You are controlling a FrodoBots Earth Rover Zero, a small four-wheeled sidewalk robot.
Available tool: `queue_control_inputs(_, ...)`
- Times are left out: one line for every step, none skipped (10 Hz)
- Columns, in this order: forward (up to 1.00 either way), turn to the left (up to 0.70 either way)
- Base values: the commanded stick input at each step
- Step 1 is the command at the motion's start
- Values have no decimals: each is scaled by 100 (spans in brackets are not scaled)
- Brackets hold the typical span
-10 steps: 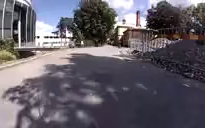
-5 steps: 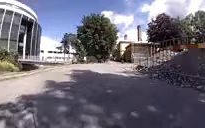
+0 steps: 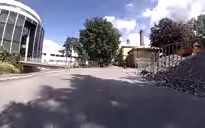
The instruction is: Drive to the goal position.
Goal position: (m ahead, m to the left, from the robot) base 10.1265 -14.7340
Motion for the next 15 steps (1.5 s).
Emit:
queue_control_inputs(85,-34)
queue_control_inputs(85,-32)
queue_control_inputs(85,-30)
queue_control_inputs(85,-27)
queue_control_inputs(85,0)
queue_control_inputs(85,0)
queue_control_inputs(85,0)
queue_control_inputs(85,0)
queue_control_inputs(85,0)
queue_control_inputs(85,0)
queue_control_inputs(85,0)
queue_control_inputs(85,0)
queue_control_inputs(85,0)
queue_control_inputs(85,0)
queue_control_inputs(85,0)
